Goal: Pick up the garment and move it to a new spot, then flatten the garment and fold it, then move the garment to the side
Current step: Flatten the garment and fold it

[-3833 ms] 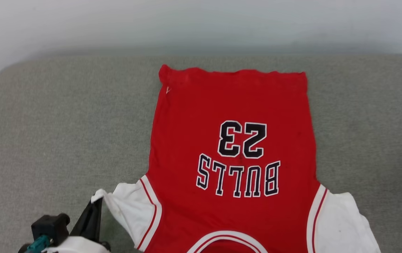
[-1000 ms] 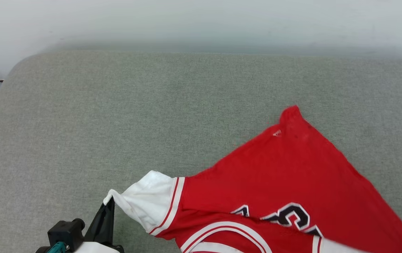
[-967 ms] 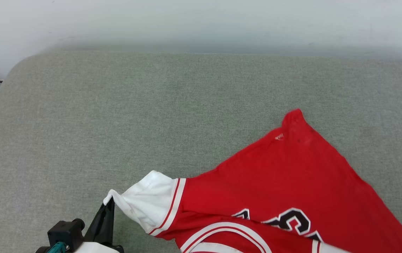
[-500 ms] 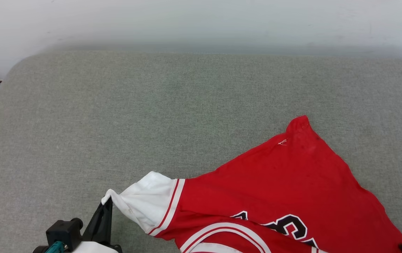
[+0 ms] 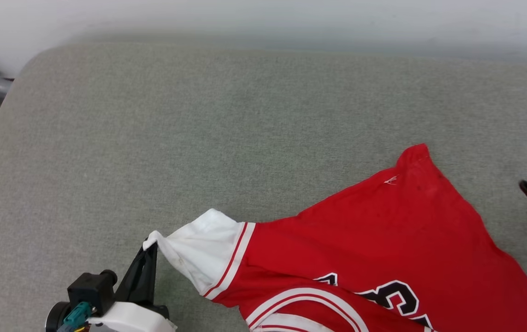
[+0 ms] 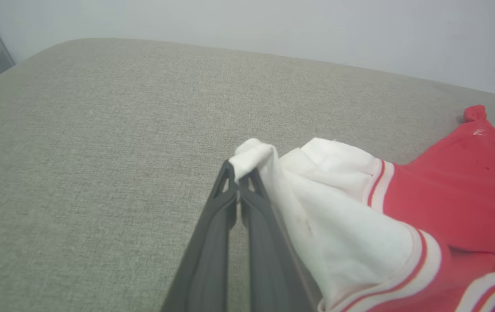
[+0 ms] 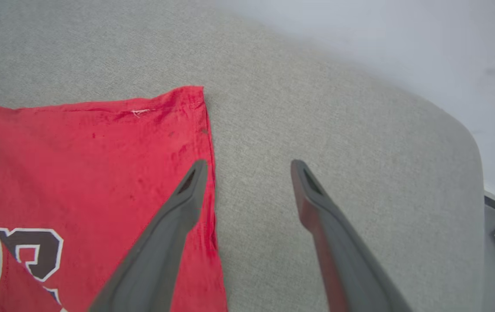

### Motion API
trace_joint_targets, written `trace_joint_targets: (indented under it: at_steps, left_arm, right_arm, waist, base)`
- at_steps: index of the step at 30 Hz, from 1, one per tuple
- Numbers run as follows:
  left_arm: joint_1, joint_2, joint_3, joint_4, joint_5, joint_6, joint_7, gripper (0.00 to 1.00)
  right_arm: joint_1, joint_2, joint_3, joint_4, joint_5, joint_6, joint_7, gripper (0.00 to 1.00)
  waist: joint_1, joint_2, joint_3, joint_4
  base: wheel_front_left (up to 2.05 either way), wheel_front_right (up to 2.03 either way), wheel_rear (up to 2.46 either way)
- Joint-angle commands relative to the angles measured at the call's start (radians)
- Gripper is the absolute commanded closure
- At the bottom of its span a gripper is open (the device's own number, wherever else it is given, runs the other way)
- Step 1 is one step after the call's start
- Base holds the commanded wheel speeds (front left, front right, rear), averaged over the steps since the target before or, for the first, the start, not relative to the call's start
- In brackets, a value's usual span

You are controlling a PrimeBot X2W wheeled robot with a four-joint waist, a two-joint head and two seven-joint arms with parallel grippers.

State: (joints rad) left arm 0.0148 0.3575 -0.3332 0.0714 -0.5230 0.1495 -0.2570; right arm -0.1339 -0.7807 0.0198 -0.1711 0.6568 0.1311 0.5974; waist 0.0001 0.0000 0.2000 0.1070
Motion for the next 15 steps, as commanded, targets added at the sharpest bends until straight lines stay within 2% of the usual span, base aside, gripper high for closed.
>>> trace_joint_targets:
  at_steps: [1, 2, 7, 15]
  left_arm:
    - [-0.024, -0.007, -0.004, -0.003, 0.008, -0.004, 0.000, 1.00]
    - [-0.024, -0.007, -0.004, -0.003, 0.008, -0.004, 0.000, 1.00]
    - [-0.057, -0.020, -0.018, -0.004, 0.014, -0.008, -0.001, 1.00]
    - [-0.112, -0.041, -0.034, -0.005, 0.028, -0.022, -0.004, 1.00]
  right_arm:
    - [-0.088, -0.006, 0.062, 0.007, -0.004, -0.001, 0.027, 0.00]
    - [-0.088, -0.006, 0.062, 0.007, -0.004, -0.001, 0.027, 0.00]
    - [-0.285, -0.013, 0.260, 0.088, -0.018, -0.001, 0.101, 0.00]
    - [-0.553, 0.039, 0.504, 0.311, -0.026, -0.001, 0.177, 0.00]
  waist:
    - [-0.0001, 0.0000, 0.031, 0.026]
    - [-0.0001, 0.0000, 0.031, 0.026]
    - [-0.0001, 0.0000, 0.071, 0.052]
    - [-0.0001, 0.0000, 0.138, 0.090]
  base:
    - [0.00, 0.00, 0.00]
    - [0.00, 0.00, 0.00]
    - [0.00, 0.00, 0.00]
    - [0.00, 0.00, 0.00]
